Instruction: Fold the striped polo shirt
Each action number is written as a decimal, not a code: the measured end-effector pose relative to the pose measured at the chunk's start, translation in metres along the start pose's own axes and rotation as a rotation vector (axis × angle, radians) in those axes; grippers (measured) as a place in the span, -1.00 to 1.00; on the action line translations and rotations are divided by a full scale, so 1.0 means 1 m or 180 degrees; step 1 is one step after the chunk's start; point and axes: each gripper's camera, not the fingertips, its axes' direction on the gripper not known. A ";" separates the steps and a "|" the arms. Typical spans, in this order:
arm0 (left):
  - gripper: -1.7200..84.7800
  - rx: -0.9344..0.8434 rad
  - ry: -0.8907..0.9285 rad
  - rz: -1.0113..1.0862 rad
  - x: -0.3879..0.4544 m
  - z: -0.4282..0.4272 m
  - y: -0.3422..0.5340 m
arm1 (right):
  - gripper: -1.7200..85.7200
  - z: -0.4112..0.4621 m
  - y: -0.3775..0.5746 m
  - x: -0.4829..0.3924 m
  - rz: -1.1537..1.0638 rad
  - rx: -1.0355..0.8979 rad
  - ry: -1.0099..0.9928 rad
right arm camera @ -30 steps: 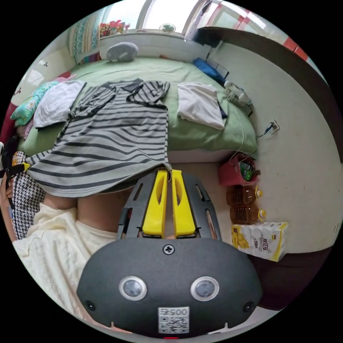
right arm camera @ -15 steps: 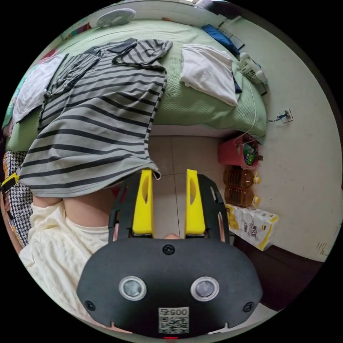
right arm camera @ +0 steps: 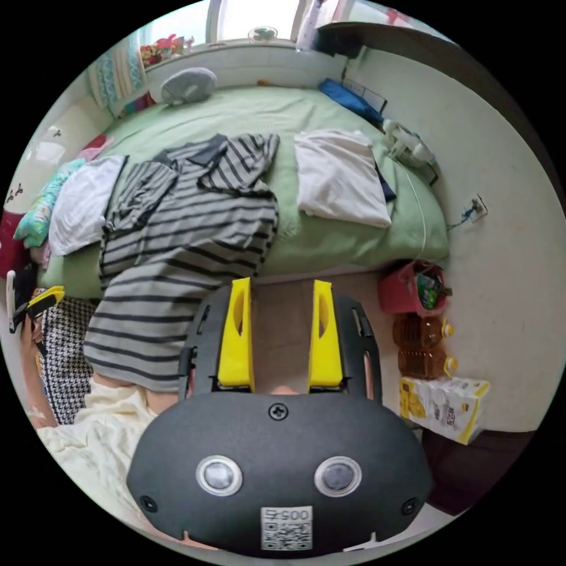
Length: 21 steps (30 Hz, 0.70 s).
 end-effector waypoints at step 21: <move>-0.60 0.0049 -0.0020 0.0575 0.118 0.156 -0.160 | -0.65 0.153 -0.150 -0.166 -0.0680 0.0139 -0.0199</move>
